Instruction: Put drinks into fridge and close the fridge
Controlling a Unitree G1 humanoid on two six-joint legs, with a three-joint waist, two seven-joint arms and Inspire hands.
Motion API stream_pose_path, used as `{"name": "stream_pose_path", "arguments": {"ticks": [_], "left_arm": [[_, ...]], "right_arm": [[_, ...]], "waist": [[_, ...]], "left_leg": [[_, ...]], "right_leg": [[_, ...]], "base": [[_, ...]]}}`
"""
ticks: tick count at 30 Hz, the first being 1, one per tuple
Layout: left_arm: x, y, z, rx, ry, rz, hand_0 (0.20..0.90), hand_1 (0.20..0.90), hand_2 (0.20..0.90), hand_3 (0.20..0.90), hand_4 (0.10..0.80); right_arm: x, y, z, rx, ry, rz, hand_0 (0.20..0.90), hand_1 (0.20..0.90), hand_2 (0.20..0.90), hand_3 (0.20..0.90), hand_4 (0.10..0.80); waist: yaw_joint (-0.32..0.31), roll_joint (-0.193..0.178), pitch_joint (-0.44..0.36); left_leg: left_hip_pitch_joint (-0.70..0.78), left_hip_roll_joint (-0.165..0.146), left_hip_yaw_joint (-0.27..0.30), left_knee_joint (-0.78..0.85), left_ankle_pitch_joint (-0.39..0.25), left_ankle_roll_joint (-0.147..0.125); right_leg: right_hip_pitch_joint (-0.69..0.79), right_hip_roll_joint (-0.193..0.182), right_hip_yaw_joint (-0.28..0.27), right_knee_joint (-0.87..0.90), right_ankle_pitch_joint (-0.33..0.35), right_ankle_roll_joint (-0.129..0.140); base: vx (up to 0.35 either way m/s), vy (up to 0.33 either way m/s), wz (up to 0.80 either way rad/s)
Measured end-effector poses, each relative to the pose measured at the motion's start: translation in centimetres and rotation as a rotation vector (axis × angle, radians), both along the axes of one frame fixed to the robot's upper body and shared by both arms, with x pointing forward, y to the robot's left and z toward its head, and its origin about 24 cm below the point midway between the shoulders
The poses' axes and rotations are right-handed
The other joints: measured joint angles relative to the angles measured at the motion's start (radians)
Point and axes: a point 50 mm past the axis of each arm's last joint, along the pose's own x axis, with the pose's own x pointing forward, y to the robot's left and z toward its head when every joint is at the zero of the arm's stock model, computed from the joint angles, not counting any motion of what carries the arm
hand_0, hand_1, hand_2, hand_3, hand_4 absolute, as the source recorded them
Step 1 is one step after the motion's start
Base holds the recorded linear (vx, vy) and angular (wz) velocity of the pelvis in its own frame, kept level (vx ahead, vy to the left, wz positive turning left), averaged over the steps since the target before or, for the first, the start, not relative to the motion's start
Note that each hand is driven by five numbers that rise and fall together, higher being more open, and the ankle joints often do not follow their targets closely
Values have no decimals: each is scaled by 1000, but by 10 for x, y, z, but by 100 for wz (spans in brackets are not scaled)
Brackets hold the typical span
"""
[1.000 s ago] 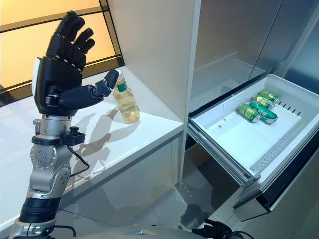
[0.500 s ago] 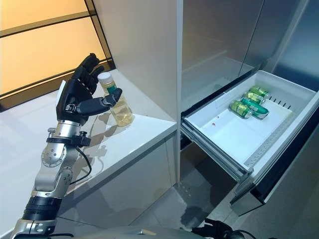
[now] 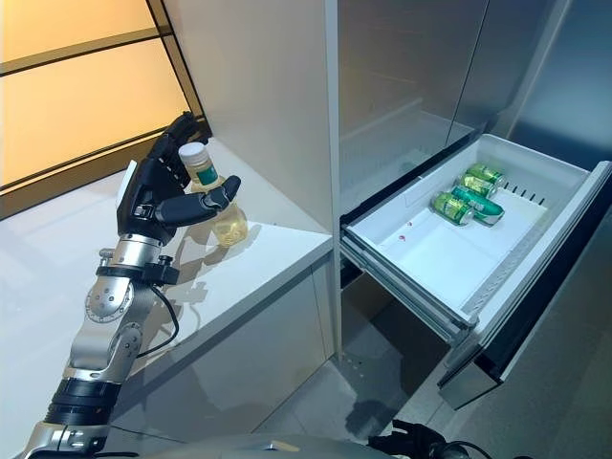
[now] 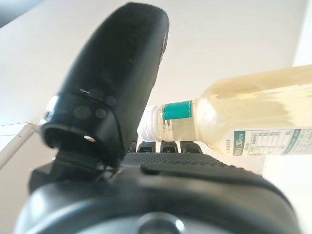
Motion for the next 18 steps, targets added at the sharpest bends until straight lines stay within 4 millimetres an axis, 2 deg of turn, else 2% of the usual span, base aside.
{"name": "stream_pose_path", "arguments": {"ticks": [4, 18], "left_arm": [[2, 4, -8, 15, 41, 39, 900, 900, 900, 900, 800], [4, 8, -18, 30, 100, 94, 900, 900, 900, 900, 800]], "right_arm": [[0, 0, 0, 0, 3, 0, 900, 900, 900, 900, 800], [0, 1, 0, 4, 2, 7, 900, 900, 900, 900, 800]], "waist": [[-4, 0, 0], [-7, -5, 0]], "left_leg": [[8, 2, 15, 0, -3, 0], [19, 1, 37, 0, -8, 5]], "right_leg": [[2, 2, 16, 0, 2, -2], [3, 2, 39, 0, 4, -2]], "base": [[2, 7, -11], [4, 1, -4]]}}
